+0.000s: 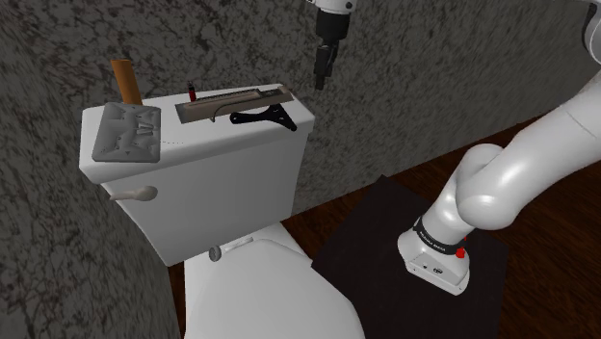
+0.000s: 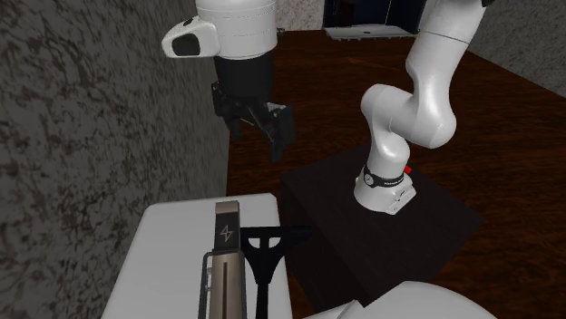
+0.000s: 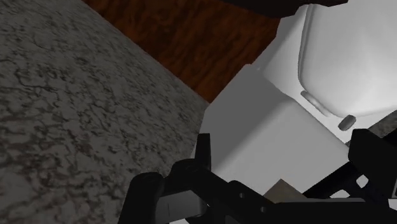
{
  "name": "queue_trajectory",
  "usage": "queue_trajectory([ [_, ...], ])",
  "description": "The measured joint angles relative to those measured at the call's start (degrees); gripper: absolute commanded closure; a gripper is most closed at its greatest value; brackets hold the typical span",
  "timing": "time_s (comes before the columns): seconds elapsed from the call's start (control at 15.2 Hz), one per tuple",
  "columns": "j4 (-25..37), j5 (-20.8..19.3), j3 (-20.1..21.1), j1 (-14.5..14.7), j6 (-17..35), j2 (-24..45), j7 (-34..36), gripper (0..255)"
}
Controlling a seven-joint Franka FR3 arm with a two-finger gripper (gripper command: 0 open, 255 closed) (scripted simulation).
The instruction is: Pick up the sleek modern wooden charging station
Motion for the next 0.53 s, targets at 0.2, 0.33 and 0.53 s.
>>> queue_trajectory([
  [0.2, 6.32, 0.33, 1.13, 1.57, -0.27, 6.20, -2.58, 0],
  [0.33, 10.74, 0.45, 2.07, 2.62, -0.97, 10.01, -4.08, 0],
  [0.53, 16.37, 0.41, 3.55, 4.17, -1.39, 15.32, -6.24, 0],
])
